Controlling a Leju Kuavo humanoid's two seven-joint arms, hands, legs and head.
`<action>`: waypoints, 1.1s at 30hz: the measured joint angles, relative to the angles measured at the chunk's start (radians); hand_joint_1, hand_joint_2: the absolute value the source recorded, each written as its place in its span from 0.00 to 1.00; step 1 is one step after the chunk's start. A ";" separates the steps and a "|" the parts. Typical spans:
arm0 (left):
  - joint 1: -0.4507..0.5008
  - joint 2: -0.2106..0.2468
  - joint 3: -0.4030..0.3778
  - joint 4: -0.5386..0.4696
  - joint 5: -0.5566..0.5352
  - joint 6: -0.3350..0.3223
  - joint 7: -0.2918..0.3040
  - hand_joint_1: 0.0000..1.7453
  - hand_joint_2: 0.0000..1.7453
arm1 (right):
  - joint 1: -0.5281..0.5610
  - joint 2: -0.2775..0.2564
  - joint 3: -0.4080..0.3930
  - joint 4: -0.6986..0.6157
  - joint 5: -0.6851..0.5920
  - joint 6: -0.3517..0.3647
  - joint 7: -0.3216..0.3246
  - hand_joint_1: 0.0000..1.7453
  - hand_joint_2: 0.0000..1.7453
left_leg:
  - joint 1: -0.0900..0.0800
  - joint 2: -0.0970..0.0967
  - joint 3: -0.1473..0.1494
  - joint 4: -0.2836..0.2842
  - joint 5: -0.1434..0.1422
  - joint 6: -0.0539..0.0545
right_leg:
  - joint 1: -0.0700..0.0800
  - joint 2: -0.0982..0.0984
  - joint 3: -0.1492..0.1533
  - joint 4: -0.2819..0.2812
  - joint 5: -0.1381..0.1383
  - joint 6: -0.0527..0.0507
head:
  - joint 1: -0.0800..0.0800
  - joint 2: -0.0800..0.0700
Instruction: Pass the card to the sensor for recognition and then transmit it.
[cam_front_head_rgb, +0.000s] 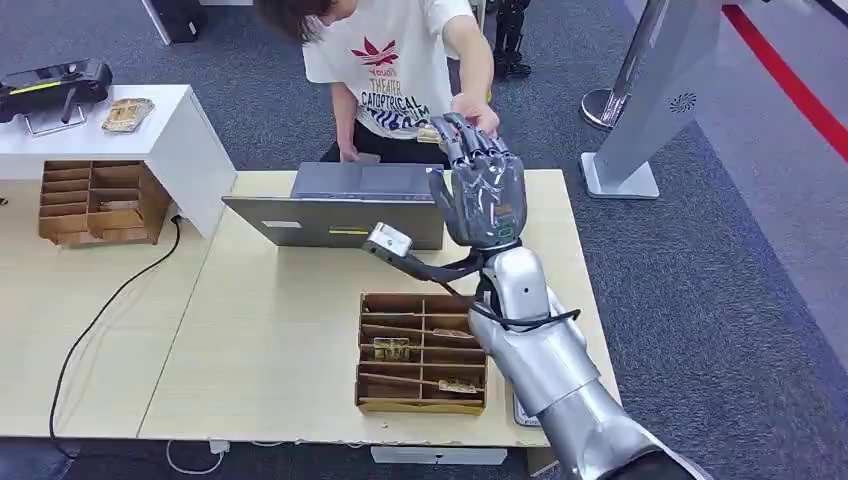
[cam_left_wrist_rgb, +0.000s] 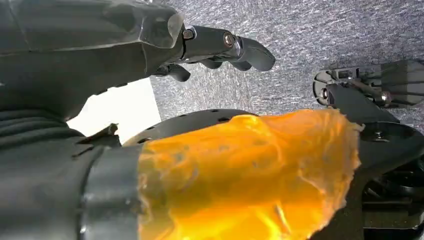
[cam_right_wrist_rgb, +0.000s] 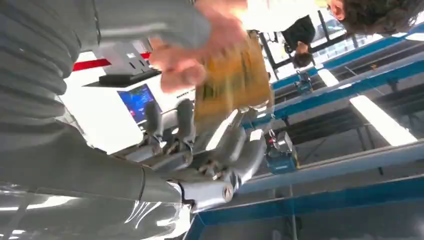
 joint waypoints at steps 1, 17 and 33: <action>0.000 0.000 0.000 0.000 0.002 0.000 0.000 0.00 0.00 | 0.001 -0.002 0.000 0.000 -0.009 0.000 -0.005 0.00 1.00 | 0.000 0.000 0.000 0.000 0.000 0.000 | 0.000 0.000 0.000 0.000 0.000 0.000 | 0.000 0.000; 0.015 0.002 0.018 0.000 0.054 0.021 -0.029 0.00 0.00 | 0.237 0.044 -0.047 -0.334 -0.364 0.000 -0.257 0.00 1.00 | 0.000 -0.001 -0.002 0.000 0.000 0.000 | 0.000 -0.001 -0.002 0.000 -0.001 0.000 | 0.000 0.000; 0.024 0.004 0.040 0.000 0.067 0.023 -0.040 0.00 0.00 | 0.353 0.055 -0.039 -0.480 -0.413 0.000 -0.275 0.00 1.00 | 0.000 -0.001 -0.002 0.000 0.000 0.000 | 0.000 -0.001 -0.002 0.000 0.000 0.000 | 0.000 0.000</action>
